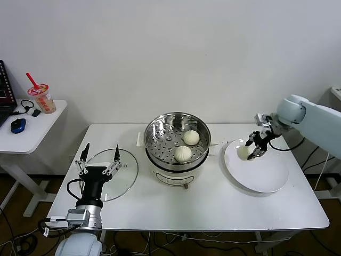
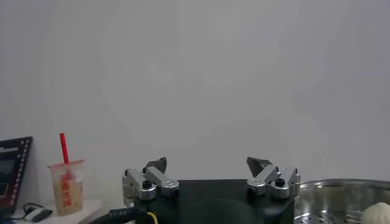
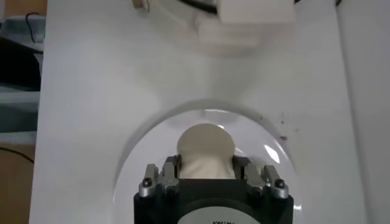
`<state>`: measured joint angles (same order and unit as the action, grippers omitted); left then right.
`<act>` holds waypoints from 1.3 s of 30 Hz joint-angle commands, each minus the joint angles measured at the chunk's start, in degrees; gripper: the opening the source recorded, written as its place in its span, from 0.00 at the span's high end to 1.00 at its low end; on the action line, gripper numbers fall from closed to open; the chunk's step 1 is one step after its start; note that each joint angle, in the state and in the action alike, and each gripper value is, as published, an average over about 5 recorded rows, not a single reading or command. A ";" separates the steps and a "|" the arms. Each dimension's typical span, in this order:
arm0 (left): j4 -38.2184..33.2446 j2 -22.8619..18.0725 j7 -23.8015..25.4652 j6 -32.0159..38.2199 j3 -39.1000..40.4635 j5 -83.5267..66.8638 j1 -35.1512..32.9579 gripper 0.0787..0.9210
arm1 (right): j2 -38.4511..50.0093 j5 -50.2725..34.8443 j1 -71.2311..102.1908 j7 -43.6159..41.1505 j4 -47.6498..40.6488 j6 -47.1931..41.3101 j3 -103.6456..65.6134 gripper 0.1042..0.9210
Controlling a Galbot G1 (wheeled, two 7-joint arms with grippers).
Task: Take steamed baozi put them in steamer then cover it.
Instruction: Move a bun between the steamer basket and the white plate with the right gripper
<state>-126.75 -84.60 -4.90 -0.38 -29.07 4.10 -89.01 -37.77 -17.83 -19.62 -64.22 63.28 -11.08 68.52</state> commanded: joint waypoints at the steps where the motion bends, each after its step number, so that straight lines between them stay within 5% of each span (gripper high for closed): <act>1: 0.02 -0.09 -0.16 0.08 -0.20 0.19 -0.15 0.12 | -1.14 4.65 9.50 0.37 -3.34 -0.06 -6.50 0.42; 28: 0.59 -0.21 -0.43 0.01 0.21 0.28 0.57 0.12 | -3.21 6.02 13.36 1.19 -4.52 -0.13 -8.90 0.41; 39: 0.72 -0.46 -0.46 0.01 0.35 0.43 0.62 0.12 | -2.96 6.34 13.73 1.54 -4.56 0.92 -10.28 0.15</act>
<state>-126.10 -84.97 -5.34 -0.39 -28.78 4.48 -88.41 -41.06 -11.69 -6.22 -62.71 58.68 -10.45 59.00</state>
